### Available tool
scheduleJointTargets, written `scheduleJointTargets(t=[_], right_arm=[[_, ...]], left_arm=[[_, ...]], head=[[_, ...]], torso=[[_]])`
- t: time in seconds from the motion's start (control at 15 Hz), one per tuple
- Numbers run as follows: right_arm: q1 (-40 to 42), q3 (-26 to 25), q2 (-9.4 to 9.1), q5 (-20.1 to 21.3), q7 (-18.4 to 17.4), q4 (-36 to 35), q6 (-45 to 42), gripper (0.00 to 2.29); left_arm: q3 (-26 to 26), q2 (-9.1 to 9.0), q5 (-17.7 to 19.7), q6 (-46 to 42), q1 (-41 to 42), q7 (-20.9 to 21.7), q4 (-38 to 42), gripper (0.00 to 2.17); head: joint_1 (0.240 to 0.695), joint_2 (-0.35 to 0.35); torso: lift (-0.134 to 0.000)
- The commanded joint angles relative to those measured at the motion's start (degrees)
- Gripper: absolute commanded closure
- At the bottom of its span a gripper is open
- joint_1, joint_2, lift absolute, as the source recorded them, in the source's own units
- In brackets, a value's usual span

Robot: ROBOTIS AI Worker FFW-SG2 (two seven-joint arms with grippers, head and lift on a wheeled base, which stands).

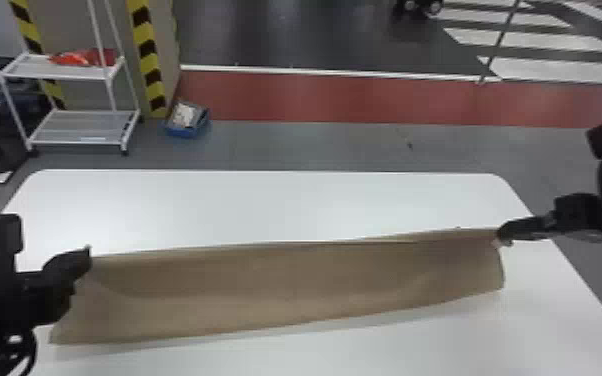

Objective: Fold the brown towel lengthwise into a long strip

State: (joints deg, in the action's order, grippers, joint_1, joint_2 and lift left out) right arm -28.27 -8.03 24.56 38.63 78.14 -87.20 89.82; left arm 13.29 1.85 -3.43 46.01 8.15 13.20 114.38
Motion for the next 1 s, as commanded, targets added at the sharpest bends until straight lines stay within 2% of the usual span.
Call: scheduleJointTargets(t=[0.0,0.27,0.33,0.47,0.53,0.6,0.67,0.8,0.93], right_arm=[[-1.4,0.7,-0.21,1.1,0.2,2.0,-0.7,2.04],[-1.8,1.0,-0.48,2.6,0.2,3.4,-3.2,2.04],[-1.8,1.5,-0.65,3.2,0.2,3.4,-3.2,1.94],[-1.6,1.7,-1.88,3.6,0.2,3.4,-2.8,1.56],[-1.4,1.7,-2.50,3.5,0.2,3.2,-2.3,1.30],[-1.0,1.7,-3.03,3.3,0.2,2.7,-2.3,0.75],[-0.1,1.4,-3.73,2.9,0.2,2.2,-2.1,0.08],[0.9,0.6,-4.87,2.4,-0.5,0.7,-2.3,0.01],[1.5,0.4,-5.40,1.7,-5.3,-0.3,-2.3,0.05]], left_arm=[[-0.5,0.00,-0.1,-0.3,-1.3,-0.1,-1.6,1.23],[-1.8,0.09,-0.3,-0.9,-3.0,-0.4,-4.0,1.23],[-2.1,0.09,-0.3,-0.9,-3.1,-0.5,-4.3,1.23],[-2.1,0.09,-0.3,-0.9,-3.1,-0.6,-4.6,1.23],[-2.2,0.09,-0.3,-0.9,-3.1,-0.6,-4.7,1.23],[-2.2,0.00,-0.3,-1.0,-3.1,-0.7,-4.8,1.23],[-2.2,0.00,-0.3,-1.0,-3.1,-0.8,-4.8,1.23],[-2.2,0.00,-0.3,-1.9,-2.9,-1.4,-4.8,1.23],[-2.0,0.00,-0.2,-2.5,-2.8,-1.4,-4.8,1.23]], head=[[0.695,-0.109],[0.695,-0.118],[0.695,-0.121],[0.695,-0.127],[0.695,-0.125],[0.695,-0.120],[0.695,-0.115],[0.695,-0.103],[0.695,-0.089]], torso=[[-0.115],[-0.115],[-0.115],[-0.115],[-0.115],[-0.115],[-0.115],[-0.115],[-0.115]])
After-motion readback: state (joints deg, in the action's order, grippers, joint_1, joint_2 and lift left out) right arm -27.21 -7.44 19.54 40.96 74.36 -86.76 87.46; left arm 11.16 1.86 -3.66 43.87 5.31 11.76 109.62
